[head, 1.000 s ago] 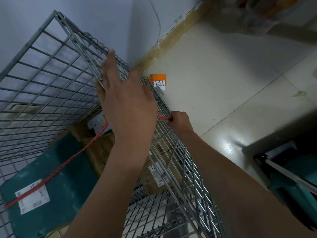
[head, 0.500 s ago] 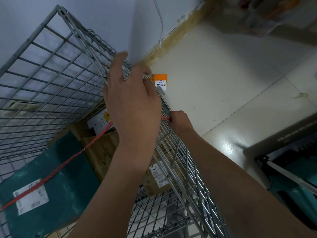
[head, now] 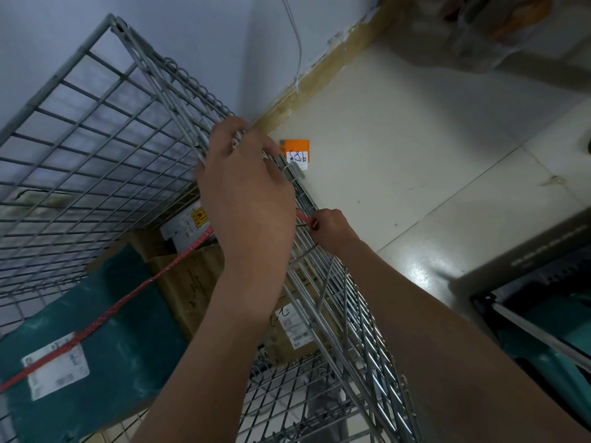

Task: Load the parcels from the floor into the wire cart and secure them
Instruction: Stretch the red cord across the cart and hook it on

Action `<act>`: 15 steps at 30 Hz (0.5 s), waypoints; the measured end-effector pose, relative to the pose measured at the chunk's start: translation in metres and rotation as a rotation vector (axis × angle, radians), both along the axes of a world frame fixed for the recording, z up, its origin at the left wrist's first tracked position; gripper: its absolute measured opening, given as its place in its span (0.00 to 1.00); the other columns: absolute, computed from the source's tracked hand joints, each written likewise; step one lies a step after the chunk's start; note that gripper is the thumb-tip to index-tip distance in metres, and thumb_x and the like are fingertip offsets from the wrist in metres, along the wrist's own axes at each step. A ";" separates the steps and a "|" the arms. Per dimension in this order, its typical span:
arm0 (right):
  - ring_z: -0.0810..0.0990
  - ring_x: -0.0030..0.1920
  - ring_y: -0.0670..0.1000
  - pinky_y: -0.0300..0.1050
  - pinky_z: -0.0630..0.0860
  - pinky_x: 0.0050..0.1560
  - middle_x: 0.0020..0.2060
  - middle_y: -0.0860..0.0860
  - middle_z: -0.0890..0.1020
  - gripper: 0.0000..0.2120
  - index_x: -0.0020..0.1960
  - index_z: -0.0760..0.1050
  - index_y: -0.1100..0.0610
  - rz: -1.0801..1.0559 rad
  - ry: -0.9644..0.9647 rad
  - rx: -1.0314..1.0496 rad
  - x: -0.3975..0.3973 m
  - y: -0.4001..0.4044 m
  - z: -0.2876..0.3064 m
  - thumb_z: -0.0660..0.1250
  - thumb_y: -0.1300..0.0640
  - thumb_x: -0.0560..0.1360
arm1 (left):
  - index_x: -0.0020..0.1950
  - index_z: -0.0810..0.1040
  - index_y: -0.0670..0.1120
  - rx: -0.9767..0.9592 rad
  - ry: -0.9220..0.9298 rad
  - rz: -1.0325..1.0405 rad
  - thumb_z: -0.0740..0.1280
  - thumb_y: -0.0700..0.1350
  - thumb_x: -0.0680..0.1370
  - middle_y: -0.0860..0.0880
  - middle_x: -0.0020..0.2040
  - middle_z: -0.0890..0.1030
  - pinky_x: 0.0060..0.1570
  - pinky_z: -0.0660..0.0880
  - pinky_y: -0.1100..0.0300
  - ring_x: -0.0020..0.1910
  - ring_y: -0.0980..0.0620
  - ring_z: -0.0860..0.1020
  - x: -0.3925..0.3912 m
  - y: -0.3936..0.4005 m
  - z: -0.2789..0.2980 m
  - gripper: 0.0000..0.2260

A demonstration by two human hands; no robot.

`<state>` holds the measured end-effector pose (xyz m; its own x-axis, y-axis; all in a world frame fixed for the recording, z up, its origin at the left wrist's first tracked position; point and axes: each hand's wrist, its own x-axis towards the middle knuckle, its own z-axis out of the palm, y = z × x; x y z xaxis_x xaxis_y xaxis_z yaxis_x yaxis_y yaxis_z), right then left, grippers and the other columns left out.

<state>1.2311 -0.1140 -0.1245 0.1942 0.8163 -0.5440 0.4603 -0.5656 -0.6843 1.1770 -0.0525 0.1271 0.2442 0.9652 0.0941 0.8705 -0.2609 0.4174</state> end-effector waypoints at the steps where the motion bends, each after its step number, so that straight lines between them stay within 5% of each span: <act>1: 0.80 0.43 0.59 0.45 0.74 0.42 0.41 0.59 0.82 0.03 0.45 0.80 0.62 0.010 0.003 0.003 0.000 0.001 0.001 0.67 0.65 0.75 | 0.44 0.81 0.49 0.010 0.001 -0.002 0.55 0.44 0.73 0.49 0.61 0.78 0.56 0.77 0.44 0.57 0.51 0.78 0.000 0.000 0.000 0.14; 5: 0.74 0.38 0.57 0.43 0.67 0.40 0.37 0.58 0.78 0.05 0.42 0.78 0.62 0.051 0.009 -0.021 0.000 0.001 0.006 0.65 0.65 0.76 | 0.43 0.80 0.48 0.032 -0.010 -0.005 0.52 0.47 0.74 0.49 0.59 0.78 0.55 0.77 0.43 0.56 0.49 0.78 0.002 -0.004 0.003 0.17; 9: 0.71 0.37 0.55 0.42 0.64 0.39 0.35 0.56 0.75 0.18 0.32 0.64 0.52 0.048 0.006 -0.028 0.001 0.001 0.007 0.64 0.63 0.78 | 0.46 0.81 0.49 0.010 0.051 0.005 0.62 0.41 0.74 0.49 0.60 0.78 0.59 0.74 0.40 0.54 0.47 0.79 0.002 -0.005 0.006 0.08; 15: 0.77 0.41 0.56 0.43 0.71 0.41 0.41 0.57 0.79 0.05 0.45 0.78 0.58 0.086 -0.061 -0.129 0.004 0.000 0.000 0.64 0.63 0.78 | 0.48 0.81 0.50 0.008 0.129 0.007 0.67 0.38 0.72 0.50 0.62 0.77 0.64 0.69 0.42 0.58 0.48 0.78 0.003 -0.008 0.008 0.10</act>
<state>1.2349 -0.1136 -0.1247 0.1629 0.7555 -0.6345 0.5491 -0.6038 -0.5779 1.1802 -0.0600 0.1352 0.2476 0.9663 0.0705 0.9187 -0.2572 0.2998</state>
